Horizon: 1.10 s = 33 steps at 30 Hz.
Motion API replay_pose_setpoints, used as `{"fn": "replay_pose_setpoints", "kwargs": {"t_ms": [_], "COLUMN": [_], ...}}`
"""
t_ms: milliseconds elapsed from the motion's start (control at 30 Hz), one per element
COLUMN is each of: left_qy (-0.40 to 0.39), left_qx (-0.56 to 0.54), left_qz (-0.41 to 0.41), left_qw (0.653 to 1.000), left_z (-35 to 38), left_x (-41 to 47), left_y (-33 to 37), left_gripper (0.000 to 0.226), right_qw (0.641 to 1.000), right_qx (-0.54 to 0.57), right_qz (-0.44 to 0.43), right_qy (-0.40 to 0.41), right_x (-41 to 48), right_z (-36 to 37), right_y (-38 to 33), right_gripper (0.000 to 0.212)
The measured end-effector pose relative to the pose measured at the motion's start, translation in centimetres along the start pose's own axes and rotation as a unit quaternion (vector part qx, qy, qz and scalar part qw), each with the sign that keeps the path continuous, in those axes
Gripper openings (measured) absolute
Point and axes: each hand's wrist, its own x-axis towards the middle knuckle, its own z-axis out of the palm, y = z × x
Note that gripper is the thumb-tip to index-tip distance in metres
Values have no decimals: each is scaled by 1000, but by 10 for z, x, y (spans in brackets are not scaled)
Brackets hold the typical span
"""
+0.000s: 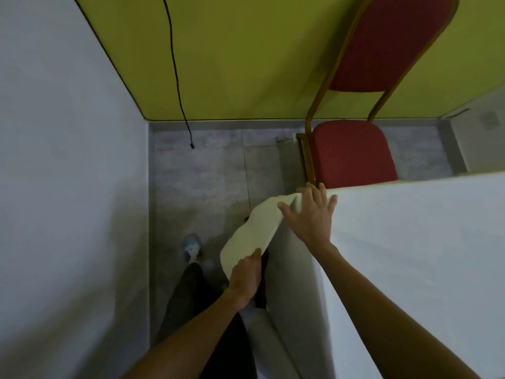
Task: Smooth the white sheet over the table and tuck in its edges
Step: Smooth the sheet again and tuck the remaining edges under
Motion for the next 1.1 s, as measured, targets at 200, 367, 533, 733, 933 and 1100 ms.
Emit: {"fn": "replay_pose_setpoints", "kwargs": {"t_ms": [200,367,533,733,933,1100], "left_qy": [-13,-16,124,151,120,89], "left_qx": [-227,-370,-411,-464,-373,-330], "left_qz": [-29,17,22,125,226,175], "left_qw": [973,929,903,864,892,923], "left_z": [19,2,-53,-118,-51,-19], "left_x": [10,26,68,125,172,197], "left_y": [41,34,1,60,59,33], "left_gripper": [41,31,36,53,49,54], "right_qw": [1000,1000,999,998,998,999], "right_qx": [14,20,38,36,18,2], "right_qz": [-6,-13,-22,-35,-30,-22], "right_qy": [15,15,16,42,46,46], "right_x": [-1,-1,0,-1,-1,-1], "right_z": [3,2,5,12,17,19], "right_y": [-1,0,4,10,11,10], "right_gripper": [45,39,45,45,67,71]}}
